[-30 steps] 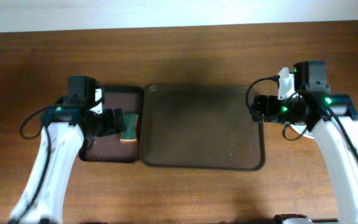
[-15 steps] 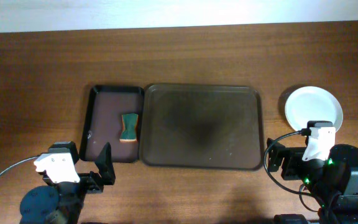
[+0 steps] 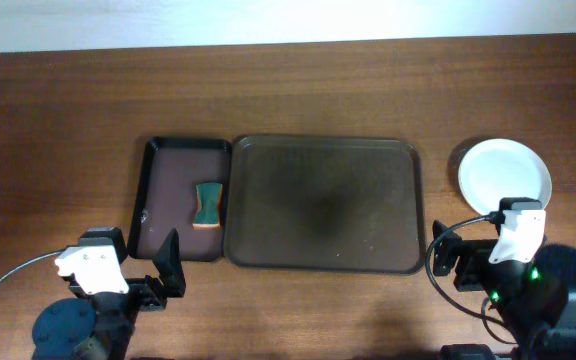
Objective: Clean dirty plates on tray and stack at the side
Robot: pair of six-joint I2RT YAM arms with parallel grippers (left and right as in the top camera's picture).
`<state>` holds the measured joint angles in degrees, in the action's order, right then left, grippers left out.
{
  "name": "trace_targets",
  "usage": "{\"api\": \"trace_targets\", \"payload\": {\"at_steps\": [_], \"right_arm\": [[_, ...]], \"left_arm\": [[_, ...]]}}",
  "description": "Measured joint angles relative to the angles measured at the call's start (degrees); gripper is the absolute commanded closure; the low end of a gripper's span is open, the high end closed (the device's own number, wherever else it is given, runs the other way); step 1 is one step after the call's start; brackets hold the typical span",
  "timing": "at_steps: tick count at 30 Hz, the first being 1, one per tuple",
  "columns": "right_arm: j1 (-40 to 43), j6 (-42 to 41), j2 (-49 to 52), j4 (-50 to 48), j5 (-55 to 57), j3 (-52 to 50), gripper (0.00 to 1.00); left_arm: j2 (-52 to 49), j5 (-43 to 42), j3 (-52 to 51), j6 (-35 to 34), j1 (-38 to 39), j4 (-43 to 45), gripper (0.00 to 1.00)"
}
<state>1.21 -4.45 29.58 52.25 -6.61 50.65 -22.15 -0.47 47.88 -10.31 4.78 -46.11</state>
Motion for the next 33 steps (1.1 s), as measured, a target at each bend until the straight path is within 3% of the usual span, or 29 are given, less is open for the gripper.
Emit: {"api": "trace_targets", "payload": {"at_steps": [7, 13, 18, 22, 33], "right_arm": [[-6.0, 0.2, -24.5, -36.1, 0.4, -30.0, 0.01], [-6.1, 0.2, -28.7, -51.2, 0.6, -42.6, 0.01], [-6.1, 1.8, -28.8, -53.8, 1.7, -49.3, 0.01], [-6.1, 6.4, -28.9, -48.2, 2.2, -49.9, 0.01], [-6.1, 8.1, -28.9, -48.2, 2.3, -49.9, 0.01]], "left_arm": [[0.1, 0.0, -0.2, 0.0, 0.0, -0.1, 0.0], [0.1, 0.0, -0.2, 0.0, 0.0, -0.1, 0.01], [0.1, 0.0, -0.2, 0.0, 0.0, -0.1, 0.01], [0.1, 0.0, -0.2, 0.0, 0.0, -0.1, 0.01], [0.1, 0.0, -0.2, 0.0, 0.0, -0.1, 0.01]]}}
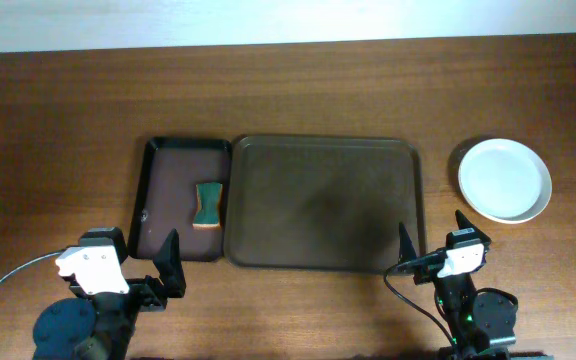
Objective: Clean dirty plates on tray and stack at the side
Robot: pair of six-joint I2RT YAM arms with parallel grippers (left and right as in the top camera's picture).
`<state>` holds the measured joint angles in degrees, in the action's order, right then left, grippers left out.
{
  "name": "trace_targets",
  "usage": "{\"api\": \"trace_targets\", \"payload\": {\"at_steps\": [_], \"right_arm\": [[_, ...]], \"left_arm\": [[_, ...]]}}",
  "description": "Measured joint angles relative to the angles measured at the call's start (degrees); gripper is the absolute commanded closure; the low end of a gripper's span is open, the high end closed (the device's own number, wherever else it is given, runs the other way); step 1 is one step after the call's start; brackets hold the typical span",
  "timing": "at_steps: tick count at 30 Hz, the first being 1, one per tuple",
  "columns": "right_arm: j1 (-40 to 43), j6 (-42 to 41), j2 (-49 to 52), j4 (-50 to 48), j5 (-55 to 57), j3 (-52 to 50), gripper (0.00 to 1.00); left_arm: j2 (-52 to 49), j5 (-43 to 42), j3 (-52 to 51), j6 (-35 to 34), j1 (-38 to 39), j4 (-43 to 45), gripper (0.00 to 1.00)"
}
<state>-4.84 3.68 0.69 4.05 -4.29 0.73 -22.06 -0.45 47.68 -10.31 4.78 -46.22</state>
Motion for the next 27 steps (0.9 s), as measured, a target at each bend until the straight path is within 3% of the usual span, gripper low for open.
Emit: {"api": "trace_targets", "payload": {"at_steps": [18, 27], "right_arm": [[0.0, 0.2, 0.0, 0.0, 0.0, 0.0, 0.01], [0.0, 0.2, 0.0, 0.0, 0.0, 0.0, 0.01]], "left_arm": [[0.9, 2.1, -3.6, 0.2, -0.2, -3.0, 0.01], [21.1, 2.4, -34.2, 0.2, -3.1, 27.1, 0.01]]}}
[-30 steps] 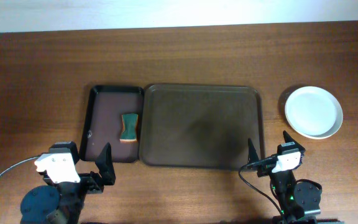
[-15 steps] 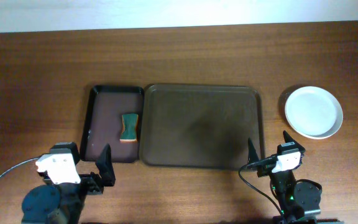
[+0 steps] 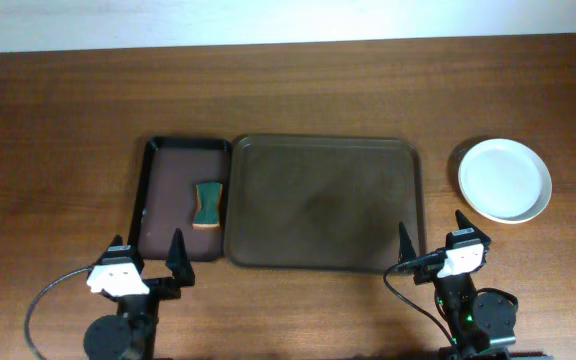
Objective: Clean dirty plates on tray and stack at the side
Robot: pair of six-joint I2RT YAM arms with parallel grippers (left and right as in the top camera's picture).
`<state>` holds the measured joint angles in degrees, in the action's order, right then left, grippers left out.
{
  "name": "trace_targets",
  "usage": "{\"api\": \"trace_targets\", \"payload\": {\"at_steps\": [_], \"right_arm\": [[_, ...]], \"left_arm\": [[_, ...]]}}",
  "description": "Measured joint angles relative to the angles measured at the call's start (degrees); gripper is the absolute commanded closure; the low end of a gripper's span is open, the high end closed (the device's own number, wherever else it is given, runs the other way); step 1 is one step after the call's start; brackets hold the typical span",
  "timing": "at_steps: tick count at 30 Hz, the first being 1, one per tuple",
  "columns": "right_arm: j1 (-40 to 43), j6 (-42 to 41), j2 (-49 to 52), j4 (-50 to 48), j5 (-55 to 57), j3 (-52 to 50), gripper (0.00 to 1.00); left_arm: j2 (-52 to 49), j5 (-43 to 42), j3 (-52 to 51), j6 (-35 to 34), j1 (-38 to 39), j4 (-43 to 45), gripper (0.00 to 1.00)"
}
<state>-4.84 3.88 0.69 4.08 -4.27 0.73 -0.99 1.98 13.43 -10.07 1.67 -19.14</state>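
Note:
The wide brown tray (image 3: pixel 323 205) lies mid-table with nothing on it. A clean-looking white plate (image 3: pixel 504 180) rests on the table to its right; whether more plates lie under it cannot be told. My right gripper (image 3: pixel 433 242) sits low by the tray's front right corner, open, holding nothing. My left gripper (image 3: pixel 148 258) is at the front left, below the small tray, also open with nothing in it.
A small black tray (image 3: pixel 183 165) adjoins the brown tray on the left and holds a green and tan sponge (image 3: pixel 208 205). A cable loops on the table near the left arm's base (image 3: pixel 43 300).
My left arm has shifted slightly right and toward the front edge, its gripper still open. The right arm, the plate, the sponge and both trays are unchanged.
First my right gripper stood just in front of the white plate, overlapping its near rim. Then it was drawn back to the tray's front right corner, open, leaving the plate alone on the table. Now the left arm has also settled lower at the front.

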Motion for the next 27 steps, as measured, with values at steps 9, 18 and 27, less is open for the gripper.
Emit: {"api": "trace_targets", "payload": {"at_steps": [9, 18, 27], "right_arm": [[0.0, 0.0, 0.0, 0.0, 0.0, 0.0, 0.01], [0.0, 0.0, 0.0, 0.0, 0.0, 0.0, 0.01], [0.0, 0.0, 0.0, 0.0, 0.0, 0.0, 0.01]], "left_arm": [[0.3, -1.0, -12.2, 10.4, 0.0, 23.9, 0.01], [0.4, -3.1, -12.7, 14.0, 0.0, 14.6, 0.0], [0.4, -3.1, -12.7, 14.2, 0.0, 14.6, 0.01]]}}
